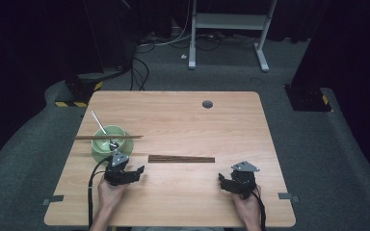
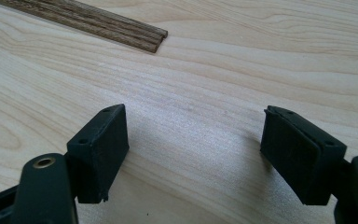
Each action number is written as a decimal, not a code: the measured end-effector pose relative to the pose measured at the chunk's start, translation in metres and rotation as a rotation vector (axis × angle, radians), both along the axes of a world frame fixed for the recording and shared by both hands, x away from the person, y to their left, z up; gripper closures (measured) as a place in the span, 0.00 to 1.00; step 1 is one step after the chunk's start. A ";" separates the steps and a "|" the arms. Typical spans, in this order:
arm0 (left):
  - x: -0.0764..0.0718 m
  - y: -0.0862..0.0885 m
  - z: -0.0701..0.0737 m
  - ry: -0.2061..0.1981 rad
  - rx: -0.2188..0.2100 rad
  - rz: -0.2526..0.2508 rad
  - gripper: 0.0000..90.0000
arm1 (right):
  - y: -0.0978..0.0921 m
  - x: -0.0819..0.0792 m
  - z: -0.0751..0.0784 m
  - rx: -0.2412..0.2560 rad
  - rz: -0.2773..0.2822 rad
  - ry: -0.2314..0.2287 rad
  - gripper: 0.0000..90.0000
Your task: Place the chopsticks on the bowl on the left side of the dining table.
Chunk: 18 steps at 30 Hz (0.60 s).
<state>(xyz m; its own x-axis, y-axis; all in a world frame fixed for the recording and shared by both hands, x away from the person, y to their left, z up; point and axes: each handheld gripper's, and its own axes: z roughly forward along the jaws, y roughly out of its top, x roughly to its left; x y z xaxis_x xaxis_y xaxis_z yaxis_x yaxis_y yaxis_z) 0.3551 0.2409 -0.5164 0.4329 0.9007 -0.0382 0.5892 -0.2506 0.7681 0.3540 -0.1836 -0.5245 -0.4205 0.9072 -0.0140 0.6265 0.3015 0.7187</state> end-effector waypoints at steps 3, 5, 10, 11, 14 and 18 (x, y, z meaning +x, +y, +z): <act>0.000 -0.001 -0.002 0.002 0.016 0.006 0.28 | 0.000 0.000 0.000 0.000 0.000 -0.001 0.25; 0.000 -0.001 -0.003 0.001 0.025 0.011 0.28 | 0.000 0.000 0.000 0.000 0.000 0.000 0.25; 0.001 0.000 -0.005 0.000 0.035 0.021 0.28 | 0.000 0.000 0.000 0.000 0.000 0.000 0.25; 0.001 0.001 -0.005 0.000 0.041 0.023 0.28 | 0.000 0.000 0.000 -0.001 0.001 -0.001 0.25; 0.001 0.001 -0.006 -0.003 0.050 0.032 0.28 | 0.000 0.000 0.000 0.000 0.000 0.000 0.25; 0.002 0.002 -0.008 -0.002 0.053 0.039 0.28 | 0.000 0.000 0.000 0.000 0.000 0.000 0.25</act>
